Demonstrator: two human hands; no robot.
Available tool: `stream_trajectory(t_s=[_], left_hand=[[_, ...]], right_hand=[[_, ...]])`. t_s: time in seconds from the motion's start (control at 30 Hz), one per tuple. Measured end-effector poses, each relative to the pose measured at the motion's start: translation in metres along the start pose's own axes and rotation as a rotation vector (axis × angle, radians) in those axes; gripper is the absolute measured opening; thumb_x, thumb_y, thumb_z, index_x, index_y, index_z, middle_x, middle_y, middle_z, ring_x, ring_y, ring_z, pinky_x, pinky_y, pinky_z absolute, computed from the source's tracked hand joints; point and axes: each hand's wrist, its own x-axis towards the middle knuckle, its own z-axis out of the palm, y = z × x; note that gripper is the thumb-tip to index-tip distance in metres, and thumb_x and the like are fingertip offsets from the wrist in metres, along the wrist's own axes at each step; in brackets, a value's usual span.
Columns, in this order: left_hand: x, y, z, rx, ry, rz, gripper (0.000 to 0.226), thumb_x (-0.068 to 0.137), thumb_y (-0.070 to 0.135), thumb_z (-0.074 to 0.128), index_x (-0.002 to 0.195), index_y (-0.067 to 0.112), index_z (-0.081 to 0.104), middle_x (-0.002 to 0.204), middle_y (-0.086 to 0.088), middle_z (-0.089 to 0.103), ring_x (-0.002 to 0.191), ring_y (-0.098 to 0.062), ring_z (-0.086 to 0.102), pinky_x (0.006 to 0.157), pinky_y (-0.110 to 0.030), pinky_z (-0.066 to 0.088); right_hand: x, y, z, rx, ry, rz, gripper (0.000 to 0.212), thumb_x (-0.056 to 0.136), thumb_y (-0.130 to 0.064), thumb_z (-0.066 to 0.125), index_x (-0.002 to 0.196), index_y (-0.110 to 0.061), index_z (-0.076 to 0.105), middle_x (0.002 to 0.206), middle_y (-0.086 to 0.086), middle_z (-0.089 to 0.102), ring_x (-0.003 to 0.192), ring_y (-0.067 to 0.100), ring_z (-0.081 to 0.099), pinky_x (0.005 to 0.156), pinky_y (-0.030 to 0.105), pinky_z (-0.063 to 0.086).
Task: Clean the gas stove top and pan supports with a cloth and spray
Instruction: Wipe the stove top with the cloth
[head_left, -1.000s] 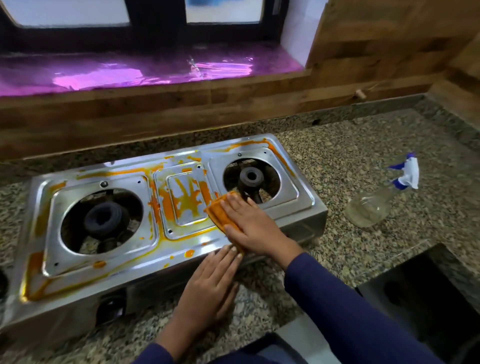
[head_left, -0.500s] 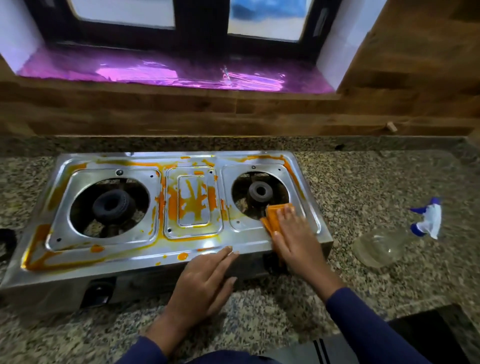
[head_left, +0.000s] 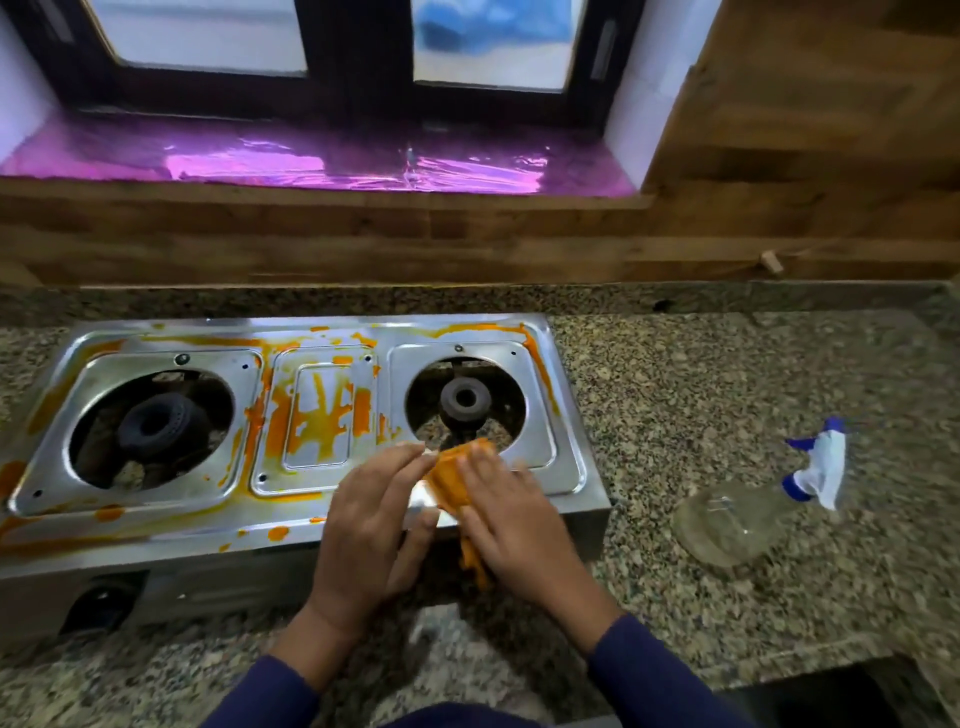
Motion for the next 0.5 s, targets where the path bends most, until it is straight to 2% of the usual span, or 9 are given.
stream_trajectory(t_s=[0.1,0.23,0.33,0.4,0.5], left_hand=[[0.008,0.012,0.036,0.035,-0.120,-0.052,0.042,0.097,0.036,0.047,0.128,0.011,0.060,0.136,-0.007,0.056,0.130,-0.024,0.049,0.104,-0.043,0.042],[0.013,0.009,0.074,0.165,-0.282,-0.099,0.047,0.098,0.040,0.043,0.133,0.013,0.057,0.146,-0.006,0.049,0.135,-0.025,0.045,0.108,-0.043,0.038],[0.006,0.004,0.083,0.301,-0.336,-0.034,0.048,0.100,0.039,0.038,0.138,0.014,0.053,0.145,-0.006,0.050,0.134,-0.026,0.047,0.109,-0.039,0.032],[0.004,0.004,0.083,0.333,-0.336,-0.012,0.049,0.101,0.038,0.037,0.141,0.014,0.051,0.146,-0.005,0.050,0.136,-0.025,0.045,0.110,-0.039,0.030],[0.005,0.005,0.082,0.353,-0.328,-0.009,0.048,0.100,0.036,0.038,0.141,0.012,0.051,0.146,-0.005,0.049,0.136,-0.026,0.045,0.111,-0.039,0.032]], right_hand=[[-0.014,0.047,-0.021,-0.108,0.025,0.241,0.068,0.098,-0.048,0.013,0.157,-0.015,0.016,0.162,0.001,0.006,0.151,0.018,0.006,0.123,0.043,0.006],[0.015,0.070,-0.034,-0.164,-0.019,0.297,0.073,0.093,-0.049,0.001,0.158,-0.016,0.005,0.165,0.002,-0.002,0.152,0.017,-0.003,0.123,0.045,0.005],[0.061,0.083,-0.036,-0.134,0.005,0.287,0.066,0.099,-0.046,0.011,0.158,-0.016,0.006,0.166,0.003,0.001,0.152,0.018,-0.001,0.122,0.044,0.004],[0.101,0.098,-0.038,-0.135,0.018,0.298,0.062,0.103,-0.042,0.020,0.157,-0.015,0.010,0.165,0.005,0.005,0.152,0.020,0.002,0.122,0.045,0.005],[0.160,0.117,-0.043,-0.141,-0.012,0.291,0.061,0.104,-0.041,0.023,0.157,-0.012,0.013,0.165,0.008,0.007,0.152,0.024,0.004,0.122,0.047,0.008]])
